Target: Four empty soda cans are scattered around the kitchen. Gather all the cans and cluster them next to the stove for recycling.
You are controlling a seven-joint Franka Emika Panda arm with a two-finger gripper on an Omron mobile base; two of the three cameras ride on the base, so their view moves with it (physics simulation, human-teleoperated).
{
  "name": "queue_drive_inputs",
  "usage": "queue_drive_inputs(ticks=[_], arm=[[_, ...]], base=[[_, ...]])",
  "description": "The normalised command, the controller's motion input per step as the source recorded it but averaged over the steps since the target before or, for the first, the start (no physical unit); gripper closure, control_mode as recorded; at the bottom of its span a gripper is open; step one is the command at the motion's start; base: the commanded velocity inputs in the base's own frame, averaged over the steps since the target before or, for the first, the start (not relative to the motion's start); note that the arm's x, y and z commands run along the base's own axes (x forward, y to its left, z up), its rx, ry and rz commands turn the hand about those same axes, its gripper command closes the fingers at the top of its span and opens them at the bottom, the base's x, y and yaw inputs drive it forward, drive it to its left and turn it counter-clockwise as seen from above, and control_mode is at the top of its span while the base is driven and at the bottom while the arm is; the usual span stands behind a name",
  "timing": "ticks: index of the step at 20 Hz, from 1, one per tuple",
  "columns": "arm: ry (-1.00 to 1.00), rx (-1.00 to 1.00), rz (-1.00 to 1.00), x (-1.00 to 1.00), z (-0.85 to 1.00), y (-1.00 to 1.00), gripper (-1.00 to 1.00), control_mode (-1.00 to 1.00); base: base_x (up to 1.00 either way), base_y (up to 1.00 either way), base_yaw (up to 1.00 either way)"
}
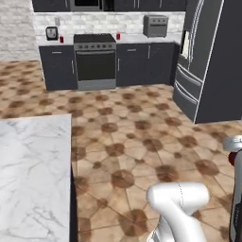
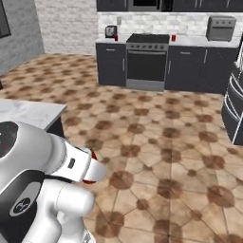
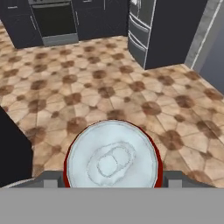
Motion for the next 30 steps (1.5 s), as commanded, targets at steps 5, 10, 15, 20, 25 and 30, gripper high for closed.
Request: queue_drive_inputs(ticks=[5,10,15,20,25,30], arm=[[0.00,0.00,0.00,0.00,0.00,0.00,1.00,1.00],[0.00,0.00,0.00,0.00,0.00,0.00,1.00,1.00],[0.00,0.00,0.00,0.00,0.00,0.00,1.00,1.00],[0.00,0.00,0.00,0.00,0.00,0.00,1.00,1.00],[0.00,0.00,0.00,0.00,0.00,0.00,1.00,1.00],[0.00,0.00,0.00,0.00,0.00,0.00,1.00,1.00]], base=[[0.87,-0.25,0.00],[0.85,-0.14,0.01],[0.85,-0.20,0.01],[0.88,-0.25,0.01],[0.87,-0.21,0.02],[0.86,-0.15,0.05]])
